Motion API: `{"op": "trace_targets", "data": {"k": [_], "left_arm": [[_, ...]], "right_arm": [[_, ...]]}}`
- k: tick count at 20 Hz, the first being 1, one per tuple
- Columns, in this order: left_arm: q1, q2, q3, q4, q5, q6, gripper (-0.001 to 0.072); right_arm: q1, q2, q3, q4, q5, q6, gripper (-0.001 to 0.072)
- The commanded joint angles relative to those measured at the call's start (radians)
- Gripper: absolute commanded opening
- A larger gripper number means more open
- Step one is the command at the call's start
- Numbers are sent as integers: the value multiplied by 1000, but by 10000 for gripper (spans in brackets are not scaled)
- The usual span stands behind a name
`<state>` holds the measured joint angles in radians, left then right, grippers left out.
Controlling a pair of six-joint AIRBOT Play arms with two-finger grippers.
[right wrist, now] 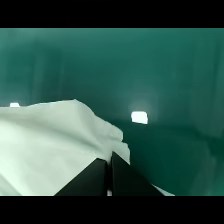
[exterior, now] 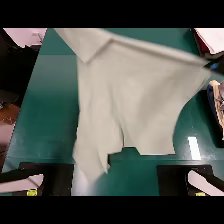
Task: Fold the shirts.
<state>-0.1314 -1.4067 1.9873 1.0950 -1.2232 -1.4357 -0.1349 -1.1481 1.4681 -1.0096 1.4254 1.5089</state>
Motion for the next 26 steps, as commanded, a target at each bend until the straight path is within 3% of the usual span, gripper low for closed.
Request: {"op": "trace_targets", "data": {"k": [1, 6, 7, 8, 9, 10, 15, 16, 24, 26], "left_arm": [[1, -275, -18, -15, 3, -4, 28], [1, -444, -18, -18, 116, -4, 31], [1, -444, -16, -13, 133, 5, 185], [2, -444, -6, -4, 141, 3, 552], [9, -443, 10, 9, 125, 3, 672], [26, -443, 33, 11, 90, 2, 672], [172, -405, 18, -59, -263, -3, 663], [193, -383, -48, -86, -270, 5, 589], [190, -96, -842, -116, -125, 227, 586], [189, -49, -966, -115, -87, 273, 501]], "right_arm": [[66, -158, -119, -116, -158, 13, 14], [56, -356, -10, -118, -269, 12, 16], [48, -384, 26, -117, -272, 12, 19], [45, -409, 63, -115, -269, 12, 143], [38, -428, 100, -116, -257, 12, 386], [25, -440, 139, -114, -227, 12, 421], [-53, -334, 159, -116, -22, -62, 409], [-68, -283, 113, -116, -12, -63, 408], [-129, 72, -309, -116, -17, -106, 408], [-129, 127, -367, -114, -35, -105, 408]]}}
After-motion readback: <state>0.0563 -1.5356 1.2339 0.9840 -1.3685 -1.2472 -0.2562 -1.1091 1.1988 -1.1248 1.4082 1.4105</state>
